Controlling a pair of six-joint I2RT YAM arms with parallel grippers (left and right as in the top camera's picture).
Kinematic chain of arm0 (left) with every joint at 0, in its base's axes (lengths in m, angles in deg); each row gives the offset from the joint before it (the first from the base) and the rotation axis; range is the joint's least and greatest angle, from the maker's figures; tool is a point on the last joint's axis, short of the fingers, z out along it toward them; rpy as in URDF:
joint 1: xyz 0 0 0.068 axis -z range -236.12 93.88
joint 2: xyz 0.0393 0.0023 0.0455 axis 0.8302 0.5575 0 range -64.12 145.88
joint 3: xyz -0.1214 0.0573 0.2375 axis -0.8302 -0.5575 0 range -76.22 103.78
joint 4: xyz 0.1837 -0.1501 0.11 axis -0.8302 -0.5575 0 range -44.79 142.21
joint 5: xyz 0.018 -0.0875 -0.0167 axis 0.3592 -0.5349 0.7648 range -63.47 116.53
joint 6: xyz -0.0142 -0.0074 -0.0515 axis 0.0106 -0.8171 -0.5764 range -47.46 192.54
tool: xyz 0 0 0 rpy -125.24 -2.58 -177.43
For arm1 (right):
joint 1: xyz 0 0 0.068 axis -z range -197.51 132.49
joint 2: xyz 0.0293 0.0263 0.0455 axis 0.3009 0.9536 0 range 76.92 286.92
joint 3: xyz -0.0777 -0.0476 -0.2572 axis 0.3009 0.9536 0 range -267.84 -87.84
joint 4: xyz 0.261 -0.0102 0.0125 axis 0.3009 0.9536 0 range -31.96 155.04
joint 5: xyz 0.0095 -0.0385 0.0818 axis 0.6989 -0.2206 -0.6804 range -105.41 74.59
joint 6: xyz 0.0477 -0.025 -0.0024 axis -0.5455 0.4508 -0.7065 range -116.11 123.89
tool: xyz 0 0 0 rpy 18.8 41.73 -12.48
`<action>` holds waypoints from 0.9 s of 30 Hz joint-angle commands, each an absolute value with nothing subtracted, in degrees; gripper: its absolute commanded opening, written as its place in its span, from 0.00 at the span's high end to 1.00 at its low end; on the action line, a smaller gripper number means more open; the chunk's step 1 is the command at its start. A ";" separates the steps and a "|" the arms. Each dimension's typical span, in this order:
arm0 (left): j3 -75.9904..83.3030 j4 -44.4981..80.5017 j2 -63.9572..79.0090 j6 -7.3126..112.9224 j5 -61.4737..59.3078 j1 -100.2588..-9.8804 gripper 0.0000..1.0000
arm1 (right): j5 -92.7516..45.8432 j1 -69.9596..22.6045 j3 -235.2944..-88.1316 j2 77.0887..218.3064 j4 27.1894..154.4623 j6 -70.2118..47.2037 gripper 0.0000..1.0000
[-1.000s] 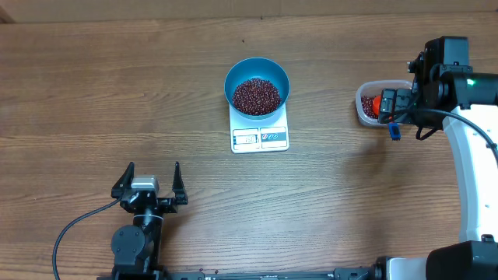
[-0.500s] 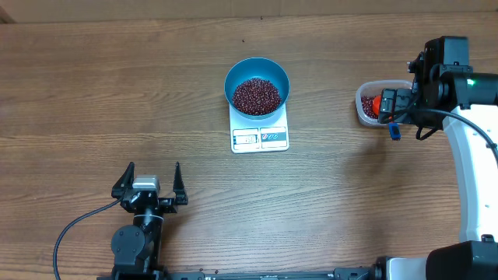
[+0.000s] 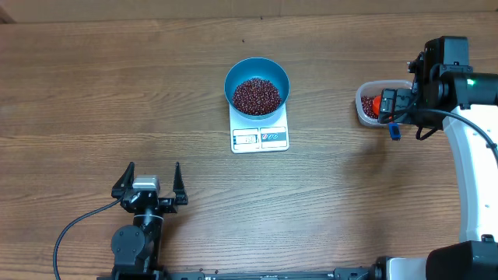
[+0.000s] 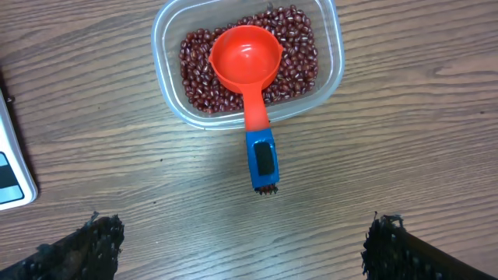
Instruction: Scoop item into bowl and weigh 150g on scale
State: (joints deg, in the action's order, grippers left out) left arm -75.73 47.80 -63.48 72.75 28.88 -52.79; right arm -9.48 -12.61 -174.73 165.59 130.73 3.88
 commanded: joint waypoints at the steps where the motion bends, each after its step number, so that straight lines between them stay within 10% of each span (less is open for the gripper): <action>1: -75.95 47.85 -63.83 73.69 28.45 -53.20 0.00 | -9.70 -12.19 -176.30 164.49 130.35 3.45 0.00; 27: -75.92 47.85 -63.83 73.69 28.45 -53.20 0.01 | -10.64 -12.19 -176.30 164.45 124.76 4.25 0.00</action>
State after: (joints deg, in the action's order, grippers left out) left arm -75.73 47.80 -63.48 72.75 28.88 -52.79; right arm -9.65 -12.61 -174.73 165.59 125.96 4.08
